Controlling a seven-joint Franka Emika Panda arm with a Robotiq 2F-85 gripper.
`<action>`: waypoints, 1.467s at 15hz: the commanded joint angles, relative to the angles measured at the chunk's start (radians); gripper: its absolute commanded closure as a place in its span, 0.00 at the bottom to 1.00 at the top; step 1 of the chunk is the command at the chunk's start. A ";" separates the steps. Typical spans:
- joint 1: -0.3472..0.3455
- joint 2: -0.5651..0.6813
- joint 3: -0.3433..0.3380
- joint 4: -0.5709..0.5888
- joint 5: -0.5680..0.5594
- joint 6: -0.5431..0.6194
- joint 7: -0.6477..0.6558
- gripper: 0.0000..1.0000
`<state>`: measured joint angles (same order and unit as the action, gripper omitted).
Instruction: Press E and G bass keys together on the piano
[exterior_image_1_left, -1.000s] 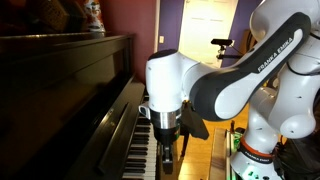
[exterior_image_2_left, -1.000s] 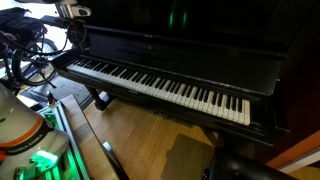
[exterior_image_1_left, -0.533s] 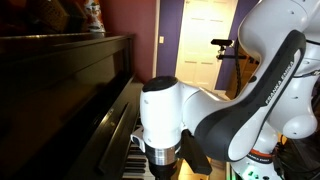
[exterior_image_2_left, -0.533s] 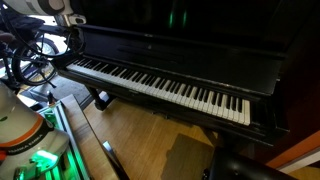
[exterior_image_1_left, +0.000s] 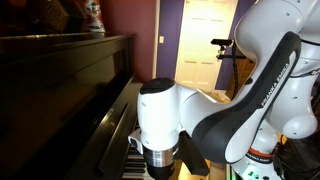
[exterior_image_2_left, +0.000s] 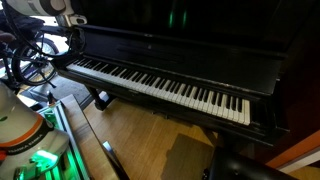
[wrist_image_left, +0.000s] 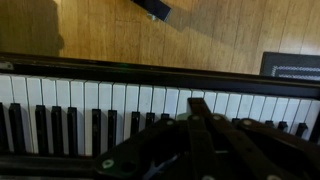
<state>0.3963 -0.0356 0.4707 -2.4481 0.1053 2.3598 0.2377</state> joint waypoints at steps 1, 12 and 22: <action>0.015 0.075 -0.008 -0.012 -0.079 0.093 0.042 1.00; 0.062 0.254 -0.075 -0.064 -0.184 0.410 0.099 1.00; 0.159 0.371 -0.216 -0.048 -0.271 0.540 0.117 0.56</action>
<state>0.5173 0.2970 0.3039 -2.5014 -0.1233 2.8578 0.3274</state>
